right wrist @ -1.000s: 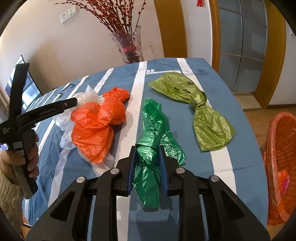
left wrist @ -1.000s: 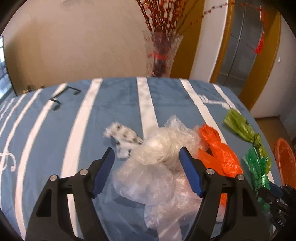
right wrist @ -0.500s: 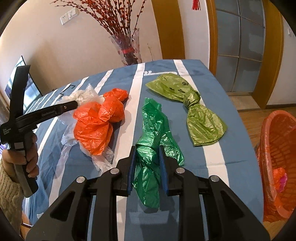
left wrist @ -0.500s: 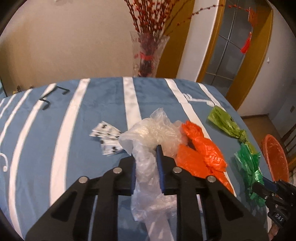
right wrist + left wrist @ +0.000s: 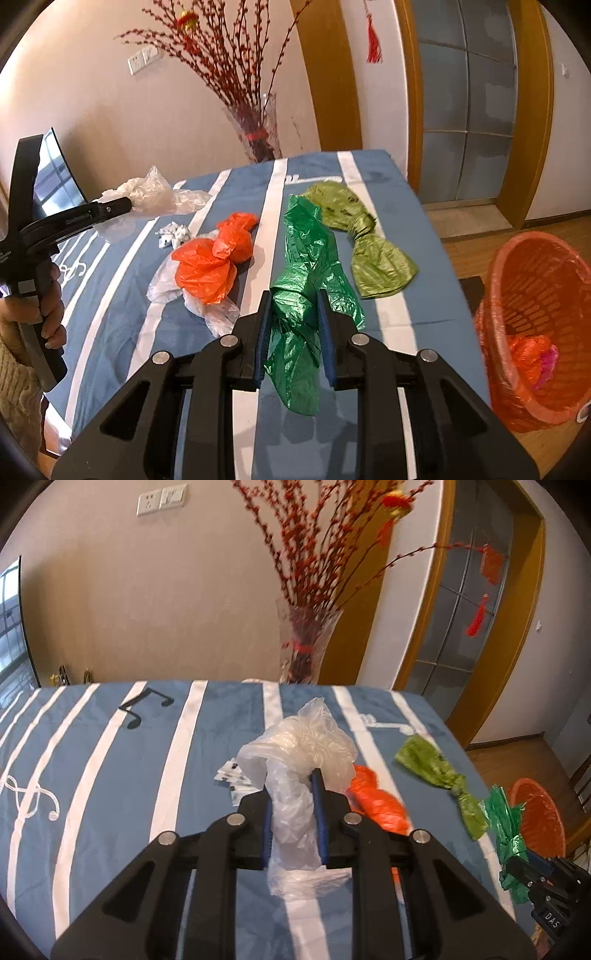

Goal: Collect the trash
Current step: 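Carry both bags over the wastebasket and open both grippers to release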

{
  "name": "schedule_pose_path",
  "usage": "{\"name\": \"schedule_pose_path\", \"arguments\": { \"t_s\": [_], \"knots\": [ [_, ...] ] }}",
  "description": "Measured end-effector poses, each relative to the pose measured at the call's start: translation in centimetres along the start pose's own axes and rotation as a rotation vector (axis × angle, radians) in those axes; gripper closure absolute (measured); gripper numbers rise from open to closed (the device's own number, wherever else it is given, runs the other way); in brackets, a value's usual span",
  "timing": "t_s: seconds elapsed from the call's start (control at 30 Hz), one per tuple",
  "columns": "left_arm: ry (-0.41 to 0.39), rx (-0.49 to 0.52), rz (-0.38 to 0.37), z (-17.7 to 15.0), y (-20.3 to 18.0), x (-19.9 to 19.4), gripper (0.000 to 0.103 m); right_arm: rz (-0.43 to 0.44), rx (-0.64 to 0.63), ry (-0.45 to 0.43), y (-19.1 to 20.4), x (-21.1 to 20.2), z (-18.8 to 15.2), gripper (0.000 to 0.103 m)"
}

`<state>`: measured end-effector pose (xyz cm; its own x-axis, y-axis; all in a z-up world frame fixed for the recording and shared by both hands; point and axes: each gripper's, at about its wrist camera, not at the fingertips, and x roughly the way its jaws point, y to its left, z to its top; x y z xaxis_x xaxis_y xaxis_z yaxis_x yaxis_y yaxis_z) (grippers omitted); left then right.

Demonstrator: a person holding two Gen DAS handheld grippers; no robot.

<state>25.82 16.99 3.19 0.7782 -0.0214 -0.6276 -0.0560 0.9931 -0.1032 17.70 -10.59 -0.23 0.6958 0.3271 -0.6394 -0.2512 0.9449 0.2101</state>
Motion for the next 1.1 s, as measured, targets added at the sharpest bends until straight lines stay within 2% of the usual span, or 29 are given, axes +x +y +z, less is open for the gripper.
{"name": "schedule_pose_path", "arguments": {
  "t_s": [0.43,1.1],
  "knots": [
    [-0.045,0.057,-0.101,0.1,-7.2,-3.9,0.084,-0.051,0.047,-0.081,-3.3,-5.2,-0.6,0.079],
    [0.032,0.225,-0.295,-4.2,-23.2,-3.2,0.084,-0.202,0.184,-0.135,-13.3,-10.4,-3.1,0.078]
  ]
}}
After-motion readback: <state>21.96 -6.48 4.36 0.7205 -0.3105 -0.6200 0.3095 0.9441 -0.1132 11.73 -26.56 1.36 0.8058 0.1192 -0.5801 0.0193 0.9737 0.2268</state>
